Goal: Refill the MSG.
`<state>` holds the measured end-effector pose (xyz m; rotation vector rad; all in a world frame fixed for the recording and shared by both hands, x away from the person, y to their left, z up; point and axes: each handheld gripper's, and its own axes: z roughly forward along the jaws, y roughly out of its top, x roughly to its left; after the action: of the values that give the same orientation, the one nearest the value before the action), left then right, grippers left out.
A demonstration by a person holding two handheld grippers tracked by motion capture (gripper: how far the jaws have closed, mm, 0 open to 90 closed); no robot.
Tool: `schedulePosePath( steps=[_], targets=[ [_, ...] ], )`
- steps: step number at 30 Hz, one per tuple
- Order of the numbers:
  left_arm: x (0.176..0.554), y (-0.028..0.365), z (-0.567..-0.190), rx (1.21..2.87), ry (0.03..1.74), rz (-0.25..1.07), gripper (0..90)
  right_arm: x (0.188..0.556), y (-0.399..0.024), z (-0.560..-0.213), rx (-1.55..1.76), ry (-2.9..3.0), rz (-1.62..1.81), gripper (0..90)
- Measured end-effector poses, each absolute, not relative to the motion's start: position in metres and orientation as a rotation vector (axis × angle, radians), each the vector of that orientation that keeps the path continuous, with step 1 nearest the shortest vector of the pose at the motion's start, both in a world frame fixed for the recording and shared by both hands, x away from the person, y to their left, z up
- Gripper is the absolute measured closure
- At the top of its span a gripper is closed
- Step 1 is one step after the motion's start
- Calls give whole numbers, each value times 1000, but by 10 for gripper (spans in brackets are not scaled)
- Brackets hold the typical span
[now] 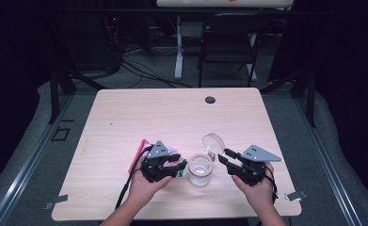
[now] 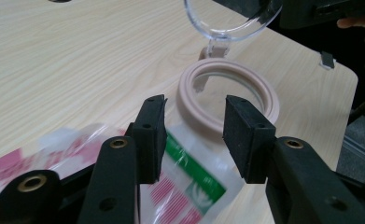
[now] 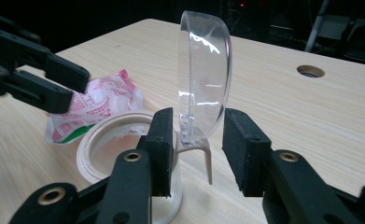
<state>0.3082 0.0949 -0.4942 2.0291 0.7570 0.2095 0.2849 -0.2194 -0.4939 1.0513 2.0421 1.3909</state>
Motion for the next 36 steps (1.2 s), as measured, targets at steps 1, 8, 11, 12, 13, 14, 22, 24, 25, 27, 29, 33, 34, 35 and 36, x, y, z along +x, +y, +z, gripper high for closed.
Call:
schedulePosePath(
  steps=[1, 8, 11, 12, 13, 14, 22, 24, 25, 27, 29, 33, 34, 35, 36],
  targets=[
    [307, 99, -494, 2027, 757, 212, 573, 283, -220, -494, 1051, 2035, 1391, 618],
    [293, 130, -505, 2055, 749, 288, 510, 265, -221, -495, 1047, 2009, 1413, 616],
    [290, 140, -512, 2051, 780, 307, 493, 260, -220, -497, 1003, 2016, 1411, 607],
    [289, 143, -514, 2055, 785, 322, 487, 259, -219, -498, 996, 2015, 1418, 602],
    [288, 144, -515, 2051, 794, 318, 476, 259, -219, -500, 993, 2017, 1424, 597],
    [287, 147, -517, 2045, 792, 315, 475, 259, -218, -502, 993, 2025, 1426, 595],
    [286, 147, -538, 2120, 818, 339, 451, 259, -217, -510, 1004, 2040, 1451, 578],
    [287, 144, -541, 2133, 811, 338, 442, 259, -219, -511, 1013, 2035, 1454, 574],
    [287, 143, -542, 2137, 810, 350, 442, 259, -220, -511, 1016, 2038, 1458, 573],
    [287, 141, -544, 2154, 800, 382, 427, 259, -221, -512, 1023, 2031, 1462, 570],
    [287, 140, -545, 2168, 792, 409, 426, 260, -222, -512, 1029, 2031, 1465, 567],
    [286, 137, -549, 2189, 779, 455, 414, 260, -222, -514, 1033, 2045, 1466, 565],
    [286, 137, -549, 2189, 779, 455, 411, 260, -222, -514, 1035, 2045, 1467, 564],
    [286, 137, -549, 2205, 768, 462, 403, 260, -221, -514, 1033, 2045, 1469, 563],
    [286, 136, -549, 2208, 766, 467, 397, 260, -221, -514, 1031, 2045, 1470, 563]
  ],
)
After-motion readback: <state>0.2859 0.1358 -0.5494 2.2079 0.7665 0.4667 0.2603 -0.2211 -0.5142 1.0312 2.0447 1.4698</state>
